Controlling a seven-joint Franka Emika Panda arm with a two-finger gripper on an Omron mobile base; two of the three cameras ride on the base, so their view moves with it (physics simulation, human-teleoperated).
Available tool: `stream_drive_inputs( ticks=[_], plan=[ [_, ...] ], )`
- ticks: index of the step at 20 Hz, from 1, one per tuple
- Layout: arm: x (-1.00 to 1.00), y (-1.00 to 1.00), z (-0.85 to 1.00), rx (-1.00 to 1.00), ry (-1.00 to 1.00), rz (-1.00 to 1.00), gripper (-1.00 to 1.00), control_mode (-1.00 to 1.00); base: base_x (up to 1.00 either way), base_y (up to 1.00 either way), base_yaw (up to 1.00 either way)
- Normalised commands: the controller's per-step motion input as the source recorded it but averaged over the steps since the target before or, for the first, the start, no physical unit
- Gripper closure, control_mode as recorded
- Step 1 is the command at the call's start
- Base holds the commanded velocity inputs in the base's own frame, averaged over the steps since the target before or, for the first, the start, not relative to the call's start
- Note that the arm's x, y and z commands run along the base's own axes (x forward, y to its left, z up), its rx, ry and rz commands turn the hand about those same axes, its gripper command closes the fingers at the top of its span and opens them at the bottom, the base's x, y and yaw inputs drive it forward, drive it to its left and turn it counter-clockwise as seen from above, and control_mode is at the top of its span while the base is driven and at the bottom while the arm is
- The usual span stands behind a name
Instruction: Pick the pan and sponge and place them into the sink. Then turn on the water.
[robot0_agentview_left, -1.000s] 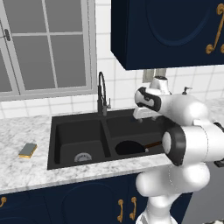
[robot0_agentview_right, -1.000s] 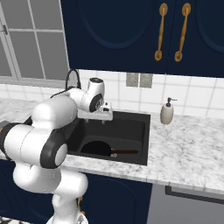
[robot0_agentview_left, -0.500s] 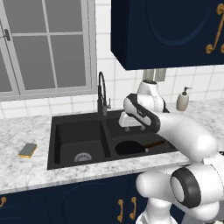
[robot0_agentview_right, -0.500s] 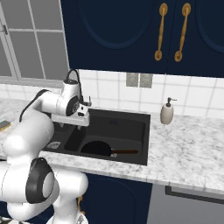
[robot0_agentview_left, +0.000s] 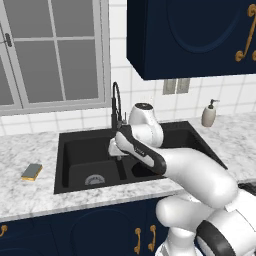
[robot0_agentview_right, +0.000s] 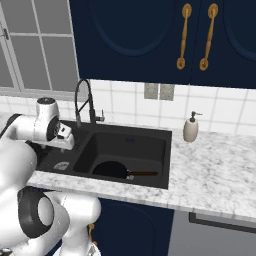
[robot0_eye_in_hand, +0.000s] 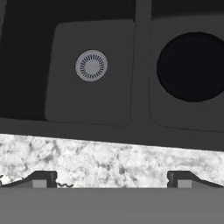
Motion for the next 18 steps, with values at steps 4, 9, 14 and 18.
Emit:
stream_drive_inputs(
  ticks=[4, 9, 14, 18],
  plan=[
    [0.01, 1.00, 0.00, -0.04, 0.02, -0.06, -1.00, -1.00, 0.00, 0.00, 0.00],
    [0.15, 1.00, 0.09, -0.02, 0.08, -0.12, -1.00, -1.00, 0.00, 0.00, 0.00],
    [0.55, 1.00, 0.23, -0.02, 0.24, -0.07, -1.00, -1.00, 0.00, 0.00, 0.00],
    [0.81, 0.90, 0.19, 0.00, 0.26, -0.09, -1.00, -1.00, 0.00, 0.00, 0.00]
  ],
)
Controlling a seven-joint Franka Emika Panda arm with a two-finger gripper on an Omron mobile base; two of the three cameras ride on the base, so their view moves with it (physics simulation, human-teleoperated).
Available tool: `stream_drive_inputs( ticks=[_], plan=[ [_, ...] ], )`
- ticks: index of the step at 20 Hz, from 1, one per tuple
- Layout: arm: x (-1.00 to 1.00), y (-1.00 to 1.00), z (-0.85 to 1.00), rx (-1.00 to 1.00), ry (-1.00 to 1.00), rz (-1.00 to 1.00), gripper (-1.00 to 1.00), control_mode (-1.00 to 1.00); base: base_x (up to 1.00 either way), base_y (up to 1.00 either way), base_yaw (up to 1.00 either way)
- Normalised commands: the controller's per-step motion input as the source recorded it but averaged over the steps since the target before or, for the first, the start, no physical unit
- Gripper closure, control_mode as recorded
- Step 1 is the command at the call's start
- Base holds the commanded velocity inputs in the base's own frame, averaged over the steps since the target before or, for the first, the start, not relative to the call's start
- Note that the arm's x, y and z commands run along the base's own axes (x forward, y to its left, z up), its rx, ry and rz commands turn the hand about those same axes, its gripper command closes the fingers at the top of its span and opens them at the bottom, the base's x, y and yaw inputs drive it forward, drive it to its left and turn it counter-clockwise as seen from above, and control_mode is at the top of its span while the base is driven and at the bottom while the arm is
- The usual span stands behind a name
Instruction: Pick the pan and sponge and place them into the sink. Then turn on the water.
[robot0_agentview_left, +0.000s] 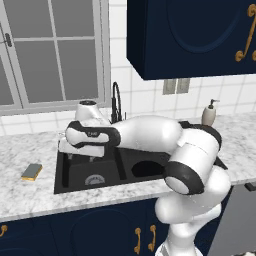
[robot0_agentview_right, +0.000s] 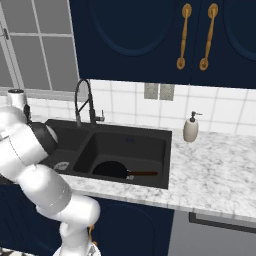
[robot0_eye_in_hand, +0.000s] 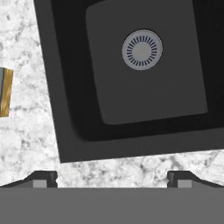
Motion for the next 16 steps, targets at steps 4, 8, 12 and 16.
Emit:
stream_drive_inputs(
  ticks=[4, 8, 12, 16],
  plan=[
    [0.43, 0.79, -0.02, -0.06, 0.05, -0.11, -1.00, -1.00, 0.00, 0.00, 0.00],
    [0.05, 0.38, -0.07, -0.02, -0.02, -0.09, -1.00, -1.00, 0.00, 0.00, 0.00],
    [0.00, 0.34, -0.14, -0.02, -0.02, -0.08, -1.00, -1.00, 0.00, 0.00, 0.00],
    [0.00, 0.35, -0.27, -0.05, -0.03, -0.06, -1.00, -1.00, 0.00, 0.00, 0.00]
  ],
)
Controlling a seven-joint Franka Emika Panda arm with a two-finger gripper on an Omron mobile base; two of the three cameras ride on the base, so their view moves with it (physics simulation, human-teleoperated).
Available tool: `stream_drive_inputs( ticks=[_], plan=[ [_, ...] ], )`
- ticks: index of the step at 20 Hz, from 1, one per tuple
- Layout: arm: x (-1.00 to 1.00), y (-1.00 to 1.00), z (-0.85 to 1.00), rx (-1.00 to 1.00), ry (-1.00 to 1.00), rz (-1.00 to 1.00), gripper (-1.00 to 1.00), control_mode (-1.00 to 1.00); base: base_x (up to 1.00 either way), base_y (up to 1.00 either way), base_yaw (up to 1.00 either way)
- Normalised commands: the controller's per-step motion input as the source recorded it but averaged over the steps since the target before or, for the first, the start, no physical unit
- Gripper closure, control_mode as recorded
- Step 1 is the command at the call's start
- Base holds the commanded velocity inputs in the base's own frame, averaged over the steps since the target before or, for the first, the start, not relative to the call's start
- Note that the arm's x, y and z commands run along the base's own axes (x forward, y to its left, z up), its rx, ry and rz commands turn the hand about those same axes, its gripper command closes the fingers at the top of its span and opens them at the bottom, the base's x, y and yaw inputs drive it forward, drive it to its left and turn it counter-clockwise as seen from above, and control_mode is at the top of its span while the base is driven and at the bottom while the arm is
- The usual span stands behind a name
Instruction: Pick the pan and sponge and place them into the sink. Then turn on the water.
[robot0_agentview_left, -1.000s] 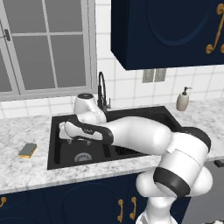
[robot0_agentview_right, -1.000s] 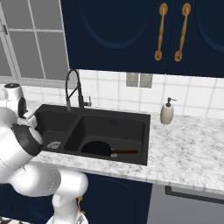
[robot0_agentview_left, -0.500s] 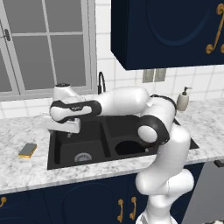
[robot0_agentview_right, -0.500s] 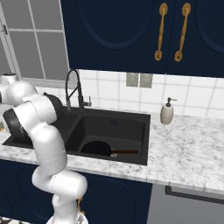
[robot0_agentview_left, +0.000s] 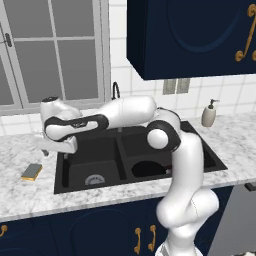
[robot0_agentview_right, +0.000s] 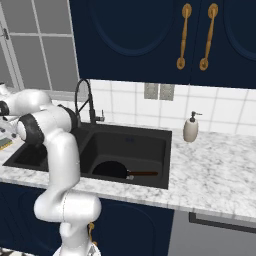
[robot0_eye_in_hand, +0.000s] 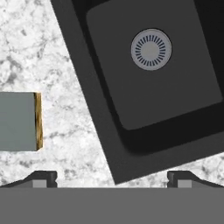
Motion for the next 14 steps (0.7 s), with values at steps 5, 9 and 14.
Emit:
stream_drive_inputs(
  ticks=[5, 9, 14],
  plan=[
    [0.00, 0.29, -0.21, -0.05, -0.01, -0.06, -1.00, -1.00, 0.00, 0.00, 0.00],
    [0.00, 0.12, -0.21, 0.00, -0.03, -0.04, -1.00, -1.00, 0.00, 0.00, 0.00],
    [0.00, 0.12, -0.34, 0.00, -0.08, -0.02, -1.00, -1.00, 0.00, 0.00, 0.00]
  ],
)
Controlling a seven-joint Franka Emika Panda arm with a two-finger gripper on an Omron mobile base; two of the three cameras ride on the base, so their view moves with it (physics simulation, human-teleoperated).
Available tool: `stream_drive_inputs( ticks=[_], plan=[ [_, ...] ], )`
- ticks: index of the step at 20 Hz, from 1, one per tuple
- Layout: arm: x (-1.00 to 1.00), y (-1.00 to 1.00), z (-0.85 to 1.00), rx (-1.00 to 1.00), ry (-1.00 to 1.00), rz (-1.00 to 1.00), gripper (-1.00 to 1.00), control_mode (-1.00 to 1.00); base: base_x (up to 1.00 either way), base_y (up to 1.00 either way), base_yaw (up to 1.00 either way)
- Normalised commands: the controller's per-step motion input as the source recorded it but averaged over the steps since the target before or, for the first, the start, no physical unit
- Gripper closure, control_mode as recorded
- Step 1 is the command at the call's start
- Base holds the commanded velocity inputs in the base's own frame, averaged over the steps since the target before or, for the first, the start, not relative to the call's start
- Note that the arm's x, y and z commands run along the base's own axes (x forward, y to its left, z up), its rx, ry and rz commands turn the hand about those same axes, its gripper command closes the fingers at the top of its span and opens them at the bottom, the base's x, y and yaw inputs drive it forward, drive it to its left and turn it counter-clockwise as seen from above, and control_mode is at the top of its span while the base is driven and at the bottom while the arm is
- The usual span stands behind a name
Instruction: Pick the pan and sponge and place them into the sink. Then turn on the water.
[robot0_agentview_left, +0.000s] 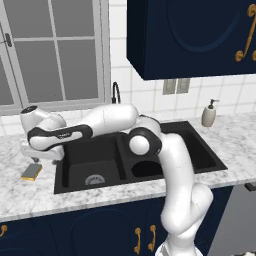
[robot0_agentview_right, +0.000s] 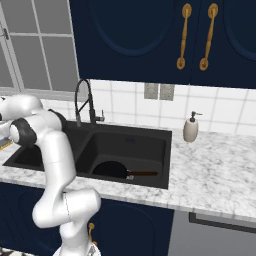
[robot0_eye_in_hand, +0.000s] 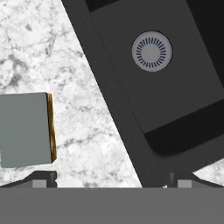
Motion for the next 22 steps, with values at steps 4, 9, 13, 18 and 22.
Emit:
stream_drive_inputs(
  ticks=[4, 9, 13, 18, 22],
  plan=[
    [0.00, 0.14, -0.27, 0.00, -0.07, -0.01, -1.00, -1.00, 0.00, 0.00, 0.00],
    [0.00, 0.12, -0.22, 0.01, -0.03, 0.00, -1.00, -1.00, 0.00, 0.00, 0.00],
    [0.00, 0.19, -0.22, 0.03, -0.02, 0.00, -1.00, -1.00, 0.00, 0.00, 0.00],
    [0.14, 0.17, -0.18, 0.05, 0.00, 0.02, -1.00, -1.00, 0.00, 0.00, 0.00],
    [0.17, 0.13, -0.13, 0.05, -0.01, 0.02, -1.00, -1.00, 0.00, 0.00, 0.00]
  ],
)
